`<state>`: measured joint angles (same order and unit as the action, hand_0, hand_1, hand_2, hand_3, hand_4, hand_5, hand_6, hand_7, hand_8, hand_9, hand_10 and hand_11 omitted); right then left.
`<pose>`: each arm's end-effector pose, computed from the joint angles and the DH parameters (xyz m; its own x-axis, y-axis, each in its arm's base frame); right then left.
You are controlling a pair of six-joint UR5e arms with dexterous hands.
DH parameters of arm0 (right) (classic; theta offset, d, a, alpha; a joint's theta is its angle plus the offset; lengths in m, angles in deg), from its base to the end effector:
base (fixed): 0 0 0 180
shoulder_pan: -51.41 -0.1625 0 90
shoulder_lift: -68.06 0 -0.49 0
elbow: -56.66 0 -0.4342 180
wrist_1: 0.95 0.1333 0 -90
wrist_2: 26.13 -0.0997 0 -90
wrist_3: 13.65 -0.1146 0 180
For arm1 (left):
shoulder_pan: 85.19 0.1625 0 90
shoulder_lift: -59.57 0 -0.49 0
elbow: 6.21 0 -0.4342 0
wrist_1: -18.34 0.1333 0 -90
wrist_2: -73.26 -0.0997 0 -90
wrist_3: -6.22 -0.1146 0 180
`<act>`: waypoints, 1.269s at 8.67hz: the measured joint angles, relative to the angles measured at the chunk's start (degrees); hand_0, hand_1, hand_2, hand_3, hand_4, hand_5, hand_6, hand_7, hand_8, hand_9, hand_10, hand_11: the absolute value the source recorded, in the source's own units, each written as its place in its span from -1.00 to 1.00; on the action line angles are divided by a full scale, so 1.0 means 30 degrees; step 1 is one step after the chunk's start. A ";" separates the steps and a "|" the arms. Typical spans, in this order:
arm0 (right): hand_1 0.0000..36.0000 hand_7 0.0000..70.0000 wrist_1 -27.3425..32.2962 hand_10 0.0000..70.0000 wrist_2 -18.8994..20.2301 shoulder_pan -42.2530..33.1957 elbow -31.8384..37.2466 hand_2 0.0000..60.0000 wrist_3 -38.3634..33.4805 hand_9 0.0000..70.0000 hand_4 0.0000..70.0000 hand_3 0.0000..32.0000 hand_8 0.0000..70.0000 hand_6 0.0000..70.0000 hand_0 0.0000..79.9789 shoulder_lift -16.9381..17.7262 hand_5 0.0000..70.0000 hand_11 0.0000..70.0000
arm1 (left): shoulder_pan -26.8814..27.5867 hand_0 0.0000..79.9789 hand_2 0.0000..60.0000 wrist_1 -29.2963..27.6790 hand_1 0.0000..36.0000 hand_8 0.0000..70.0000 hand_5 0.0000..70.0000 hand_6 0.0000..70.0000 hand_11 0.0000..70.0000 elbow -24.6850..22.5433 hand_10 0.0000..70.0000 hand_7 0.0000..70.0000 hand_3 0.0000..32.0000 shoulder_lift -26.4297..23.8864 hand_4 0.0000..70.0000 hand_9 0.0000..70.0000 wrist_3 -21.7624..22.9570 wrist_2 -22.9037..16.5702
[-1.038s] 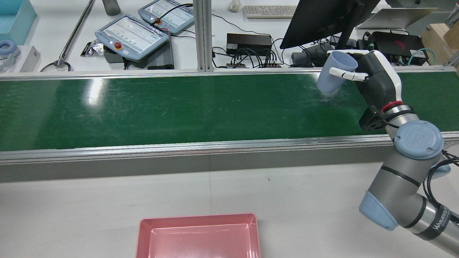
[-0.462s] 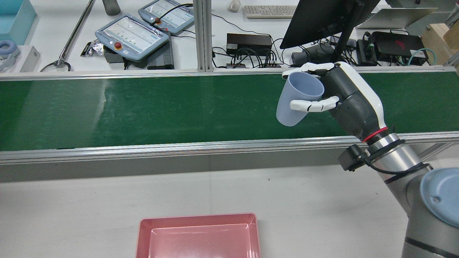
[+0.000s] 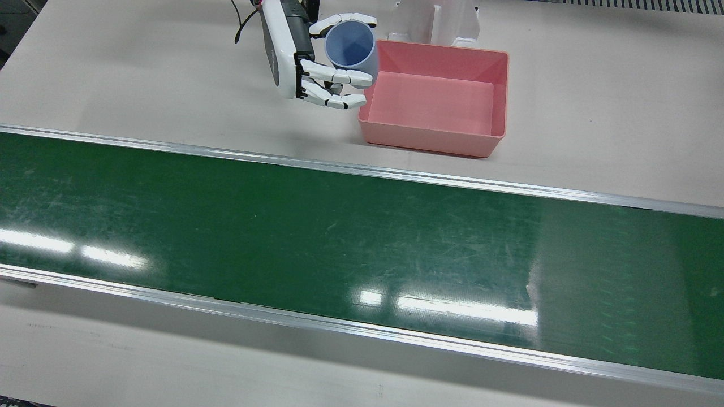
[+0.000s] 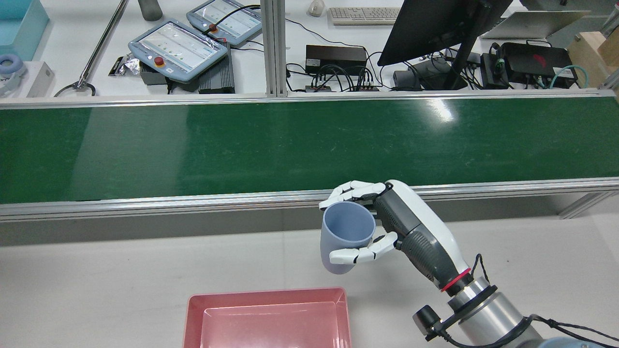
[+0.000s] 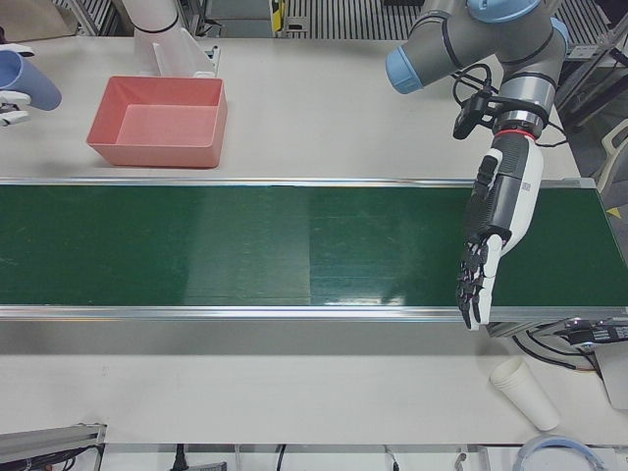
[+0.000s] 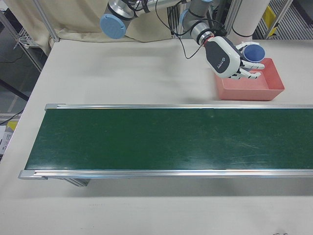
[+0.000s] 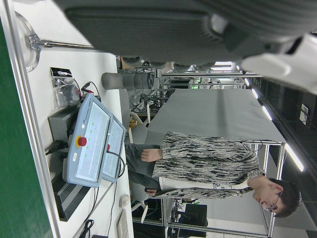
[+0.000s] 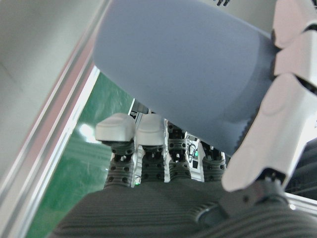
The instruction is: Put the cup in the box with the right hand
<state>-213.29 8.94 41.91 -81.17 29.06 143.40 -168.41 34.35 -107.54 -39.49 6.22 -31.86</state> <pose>-0.3882 -0.2952 0.3046 -0.9186 0.2743 0.2845 -0.1738 0.3661 -0.9142 -0.0316 -0.6101 0.5861 -0.9279 -0.3722 -0.0199 -0.0090 0.0758 -0.9971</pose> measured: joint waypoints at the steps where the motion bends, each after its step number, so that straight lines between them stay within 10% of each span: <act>1: 0.58 0.06 0.0267 -0.56 -0.0471 0.1190 0.0152 -0.36 0.0667 -0.33 -0.24 -1.00 -0.59 -0.69 0.61 -0.0029 -0.71 -0.29 | -0.0002 -1.00 -1.00 -0.0002 -1.00 -1.00 -1.00 -1.00 -1.00 0.0000 -1.00 -1.00 -1.00 0.0000 -1.00 -1.00 0.0000 0.0000; 2: 0.24 -0.63 0.0842 -0.99 -0.0731 0.2038 0.0390 -0.88 0.1323 -0.78 -0.32 -1.00 -0.84 -0.87 0.73 -0.0035 -0.77 -0.91 | -0.0004 -1.00 -1.00 -0.0003 -1.00 -1.00 -1.00 -1.00 -1.00 0.0001 -1.00 -1.00 -1.00 0.0000 -1.00 -1.00 0.0000 0.0000; 3: 0.01 -0.59 0.1452 -0.97 -0.0851 0.2654 0.0567 -0.98 0.2052 -0.70 -0.25 -1.00 -0.79 -0.86 0.78 -0.0070 -0.78 -0.90 | 0.0004 -1.00 -1.00 0.0004 -1.00 -1.00 -1.00 -1.00 -1.00 0.0008 -1.00 -1.00 -1.00 0.0000 -1.00 -1.00 0.0000 0.0000; 4: 0.18 -0.52 0.1855 -0.98 -0.0893 0.3064 0.0770 -0.86 0.2650 -0.65 -0.47 -1.00 -0.77 -0.85 0.57 -0.0248 -0.78 -0.91 | 0.0014 -1.00 -1.00 0.0005 -1.00 -1.00 -1.00 -1.00 -1.00 0.0008 -1.00 -1.00 -1.00 0.0000 -1.00 -1.00 0.0000 0.0000; 11: 0.09 -0.34 0.2259 -0.97 0.0134 0.3123 0.0183 -0.85 0.2595 -0.50 -0.38 -1.00 -0.68 -0.81 0.54 -0.0494 -0.78 -0.90 | 0.0016 -1.00 -1.00 -0.0004 -1.00 -1.00 -1.00 -1.00 -1.00 0.0053 -1.00 -1.00 -1.00 0.0000 -1.00 -1.00 0.0000 0.0000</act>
<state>-206.52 9.34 51.28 -80.62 36.85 141.92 -168.36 34.34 -107.38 -39.49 6.22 -31.86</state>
